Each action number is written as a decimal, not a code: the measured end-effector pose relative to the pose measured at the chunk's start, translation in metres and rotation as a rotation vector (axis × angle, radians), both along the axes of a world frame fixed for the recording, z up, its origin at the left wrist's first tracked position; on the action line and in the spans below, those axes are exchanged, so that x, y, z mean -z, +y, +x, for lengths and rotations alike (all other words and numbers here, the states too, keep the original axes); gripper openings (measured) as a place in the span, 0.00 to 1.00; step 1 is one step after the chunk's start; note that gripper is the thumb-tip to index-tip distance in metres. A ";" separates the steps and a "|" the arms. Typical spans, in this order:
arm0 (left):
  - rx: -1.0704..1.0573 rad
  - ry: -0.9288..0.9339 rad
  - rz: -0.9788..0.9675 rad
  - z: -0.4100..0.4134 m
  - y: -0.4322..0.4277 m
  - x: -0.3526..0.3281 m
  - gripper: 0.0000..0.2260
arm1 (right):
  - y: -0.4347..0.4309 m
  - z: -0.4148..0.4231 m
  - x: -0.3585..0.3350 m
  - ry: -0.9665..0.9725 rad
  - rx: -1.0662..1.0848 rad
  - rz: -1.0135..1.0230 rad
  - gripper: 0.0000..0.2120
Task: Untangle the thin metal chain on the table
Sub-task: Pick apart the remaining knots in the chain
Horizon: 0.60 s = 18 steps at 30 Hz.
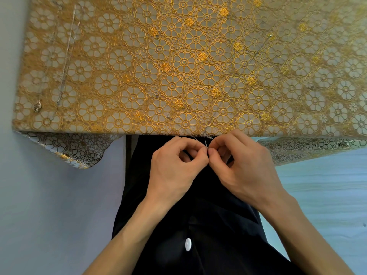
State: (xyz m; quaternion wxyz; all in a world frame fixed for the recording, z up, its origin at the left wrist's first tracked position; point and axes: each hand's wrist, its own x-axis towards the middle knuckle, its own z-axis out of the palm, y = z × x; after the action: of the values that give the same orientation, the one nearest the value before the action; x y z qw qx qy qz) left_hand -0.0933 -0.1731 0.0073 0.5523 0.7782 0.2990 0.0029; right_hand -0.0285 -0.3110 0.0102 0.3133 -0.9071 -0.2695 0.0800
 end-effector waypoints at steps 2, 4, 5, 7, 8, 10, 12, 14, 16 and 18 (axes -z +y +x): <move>-0.026 0.005 -0.044 0.000 0.000 0.000 0.04 | 0.001 -0.002 0.001 0.012 -0.003 -0.008 0.09; -0.049 0.008 -0.078 0.001 -0.001 0.000 0.04 | 0.001 -0.004 0.003 0.024 -0.001 0.000 0.09; -0.056 0.014 -0.095 0.001 -0.001 0.000 0.05 | 0.001 -0.005 0.003 0.031 0.002 0.008 0.09; -0.068 0.030 -0.150 0.002 -0.001 0.000 0.06 | 0.001 -0.007 0.005 0.052 0.008 0.028 0.08; -0.073 0.035 -0.185 0.002 0.000 0.001 0.06 | 0.001 -0.008 0.005 0.067 0.013 0.039 0.08; -0.085 0.045 -0.239 0.002 0.000 0.003 0.07 | 0.001 -0.009 0.006 0.103 0.029 0.063 0.06; -0.096 0.049 -0.258 0.000 -0.001 0.006 0.07 | 0.001 -0.009 0.006 0.139 0.054 0.075 0.05; -0.104 0.045 -0.265 -0.001 -0.003 0.008 0.06 | 0.000 -0.009 0.006 0.193 0.083 0.083 0.04; -0.110 0.044 -0.272 -0.002 -0.004 0.009 0.07 | -0.001 -0.009 0.007 0.250 0.095 0.074 0.02; -0.106 0.049 -0.266 -0.002 -0.004 0.010 0.07 | -0.004 -0.008 0.009 0.257 0.088 0.041 0.02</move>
State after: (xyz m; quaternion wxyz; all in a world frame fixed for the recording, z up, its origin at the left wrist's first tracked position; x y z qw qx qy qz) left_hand -0.0957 -0.1773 -0.0032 0.6423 0.6809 0.3510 -0.0266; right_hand -0.0366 -0.3147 0.0013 0.3668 -0.8937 -0.1889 0.1761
